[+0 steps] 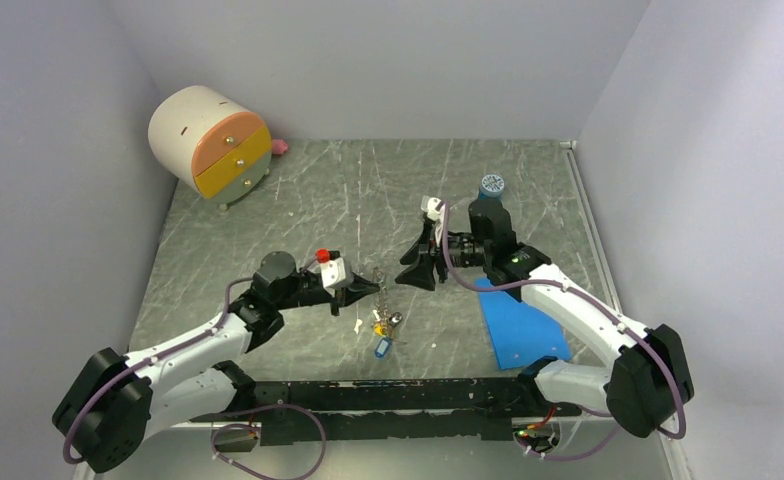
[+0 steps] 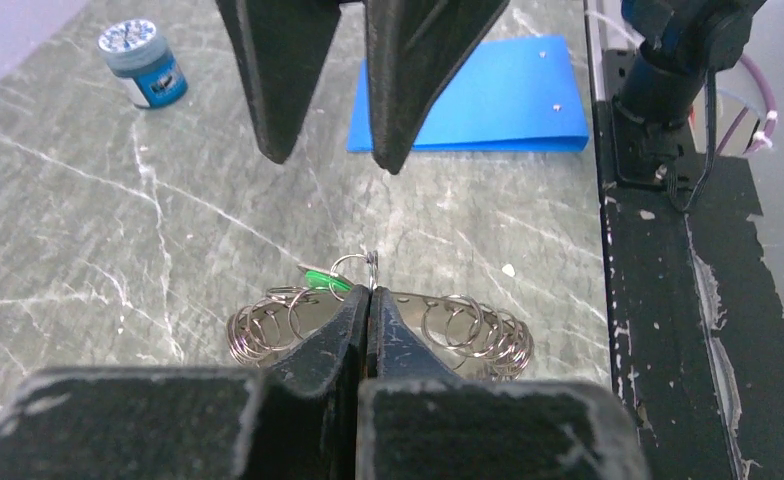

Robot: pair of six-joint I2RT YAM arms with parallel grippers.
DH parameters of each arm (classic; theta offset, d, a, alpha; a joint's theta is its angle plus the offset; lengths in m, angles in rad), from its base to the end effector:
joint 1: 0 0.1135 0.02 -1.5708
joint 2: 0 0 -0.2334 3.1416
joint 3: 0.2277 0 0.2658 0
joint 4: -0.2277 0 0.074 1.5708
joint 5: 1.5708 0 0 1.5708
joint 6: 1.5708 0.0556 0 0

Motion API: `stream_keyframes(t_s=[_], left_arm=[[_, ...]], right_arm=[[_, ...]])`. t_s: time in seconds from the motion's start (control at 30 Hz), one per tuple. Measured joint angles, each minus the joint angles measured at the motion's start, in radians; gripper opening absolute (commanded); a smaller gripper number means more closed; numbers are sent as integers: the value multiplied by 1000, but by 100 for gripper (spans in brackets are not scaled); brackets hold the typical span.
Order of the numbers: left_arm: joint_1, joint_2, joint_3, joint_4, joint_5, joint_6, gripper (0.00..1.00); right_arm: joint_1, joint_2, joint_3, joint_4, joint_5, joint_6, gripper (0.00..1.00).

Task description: Put the keys on the keyring

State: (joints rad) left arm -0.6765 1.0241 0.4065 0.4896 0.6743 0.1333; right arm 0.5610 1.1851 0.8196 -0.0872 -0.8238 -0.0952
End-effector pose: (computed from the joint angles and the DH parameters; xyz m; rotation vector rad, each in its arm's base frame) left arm 0.1818 -0.1905 0.1969 1.1439 1.3472 -0.9688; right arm 0.2289 0.1920 0.2444 -1.1447 1.6916 1.1220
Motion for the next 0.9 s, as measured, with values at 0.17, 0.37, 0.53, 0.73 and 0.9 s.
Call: stream_keyframes(t_s=[0.17,0.37,0.53,0.73,0.9], left_arm=[[31,-21,-61,172,38,-68,3],[102,-25,-143,410,106,-181,3],[125,-2,-163,573,162,-247,3],[128,25,-163,697,207,-293,2],[128,40,-163,744,229,-319,3]], right_arm=[[-24,-16,-52,106,-119,46,61],[-27,-55,-82,223,-217,77,68],[-27,-67,-82,306,-268,109,56],[-4,-48,-82,416,-314,182,49],[40,-13,-78,464,-327,204,49]])
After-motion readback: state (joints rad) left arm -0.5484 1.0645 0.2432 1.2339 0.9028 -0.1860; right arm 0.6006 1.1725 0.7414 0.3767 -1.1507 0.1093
